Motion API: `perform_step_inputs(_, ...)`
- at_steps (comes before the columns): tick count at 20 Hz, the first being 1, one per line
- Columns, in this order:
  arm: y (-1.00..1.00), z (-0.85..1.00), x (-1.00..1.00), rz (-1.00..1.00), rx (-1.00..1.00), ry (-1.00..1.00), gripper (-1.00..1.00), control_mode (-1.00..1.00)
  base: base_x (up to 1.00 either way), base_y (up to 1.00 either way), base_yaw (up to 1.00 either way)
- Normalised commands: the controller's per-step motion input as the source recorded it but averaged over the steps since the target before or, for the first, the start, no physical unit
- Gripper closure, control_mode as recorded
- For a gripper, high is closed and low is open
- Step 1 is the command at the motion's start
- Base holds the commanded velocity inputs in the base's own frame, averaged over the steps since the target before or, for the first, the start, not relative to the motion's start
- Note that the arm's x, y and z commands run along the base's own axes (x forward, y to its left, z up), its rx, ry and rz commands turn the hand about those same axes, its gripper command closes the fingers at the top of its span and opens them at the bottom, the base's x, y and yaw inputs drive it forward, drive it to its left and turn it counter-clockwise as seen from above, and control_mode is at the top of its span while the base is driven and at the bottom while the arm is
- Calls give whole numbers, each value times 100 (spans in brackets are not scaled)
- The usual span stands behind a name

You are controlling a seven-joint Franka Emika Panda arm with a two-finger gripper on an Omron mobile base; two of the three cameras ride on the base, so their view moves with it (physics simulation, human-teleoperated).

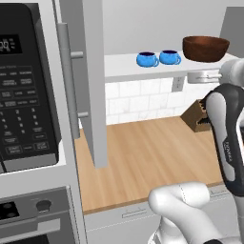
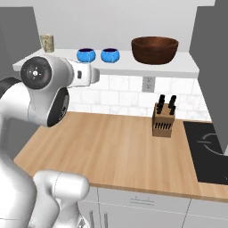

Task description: Gather all objects into one cabinet and sort the glasses and bowls to opposite sides.

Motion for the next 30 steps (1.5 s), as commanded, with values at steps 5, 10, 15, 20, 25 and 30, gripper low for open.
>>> perform_step_inputs(5, -38, 0, 2, 0, 0, 0, -100, -100, 0, 0, 0)
perform_step_inputs(10, -28, 0, 12, 0, 0, 0, -100, -100, 0, 0, 0)
perform_step_inputs(15, -27, 0, 22, 0, 0, 0, -100, -100, 0, 0, 0)
perform_step_inputs(20, -17, 0, 39, 0, 0, 0, -100, -100, 0, 0, 0)
perform_step_inputs(25, -1, 0, 47, 0, 0, 0, -100, -100, 0, 0, 0)
perform_step_inputs(30, 0, 0, 40, 0, 0, 0, -100, -100, 0, 0, 0)
